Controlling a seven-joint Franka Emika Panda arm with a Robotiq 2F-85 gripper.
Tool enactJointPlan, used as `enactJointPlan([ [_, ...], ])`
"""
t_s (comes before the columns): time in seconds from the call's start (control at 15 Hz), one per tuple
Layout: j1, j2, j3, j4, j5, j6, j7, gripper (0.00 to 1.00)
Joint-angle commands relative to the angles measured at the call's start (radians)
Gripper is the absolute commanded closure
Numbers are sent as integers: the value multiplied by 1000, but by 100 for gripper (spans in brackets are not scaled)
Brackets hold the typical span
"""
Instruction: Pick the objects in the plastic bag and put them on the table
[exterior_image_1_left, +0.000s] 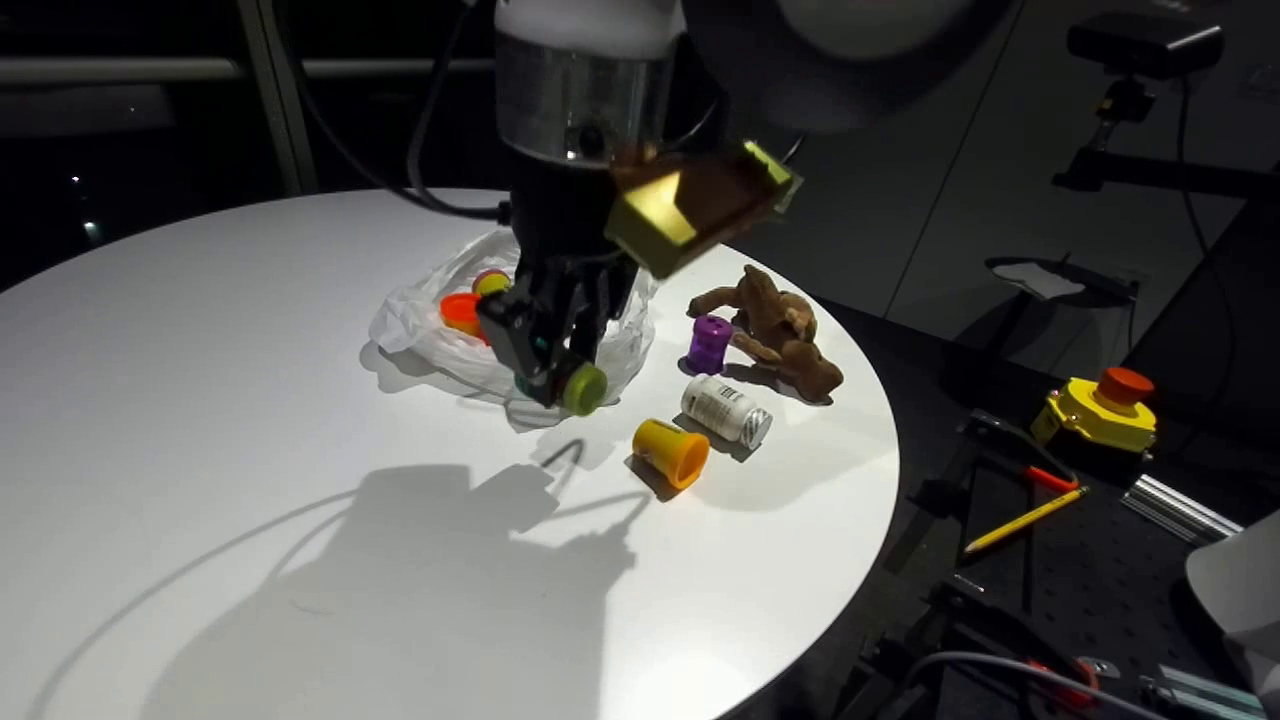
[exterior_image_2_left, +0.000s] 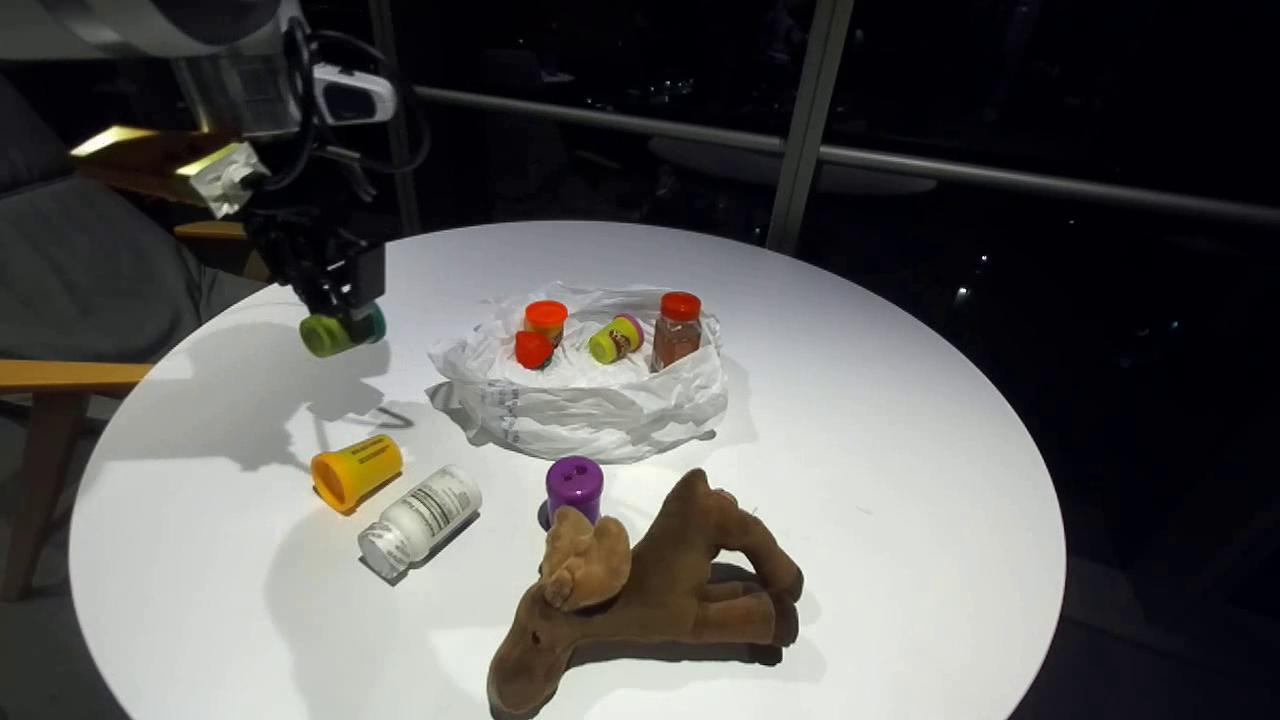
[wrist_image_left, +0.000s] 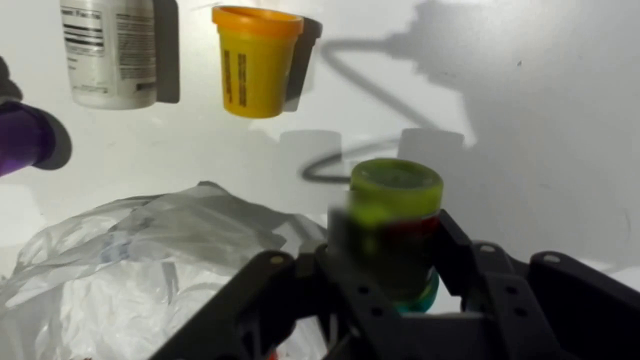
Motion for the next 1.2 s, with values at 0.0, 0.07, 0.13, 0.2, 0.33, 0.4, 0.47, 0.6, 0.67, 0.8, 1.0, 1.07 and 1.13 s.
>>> enactJointPlan([
  [0.0,75,99,-37,7,-115,125,143,81],
  [0.07,92,123,-47,12,-124,153,169,81],
  [0.13,108,143,-61,14,-129,189,190,80],
  [0.2,130,159,-84,15,-139,211,206,80],
  [0.33,161,182,-119,15,-130,237,207,80],
  [0.4,175,195,-139,18,-129,248,207,80],
  [0.47,180,195,-151,14,-122,254,197,80],
  [0.6,178,174,-155,3,-111,244,162,31],
  [0.67,170,162,-152,2,-103,232,148,31],
  [0.8,156,119,-141,0,-90,200,128,24],
  [1.0,125,65,-131,44,-66,122,102,1],
  [1.07,104,58,-122,76,-57,81,87,0],
  [1.13,81,55,-112,106,-48,47,76,0],
])
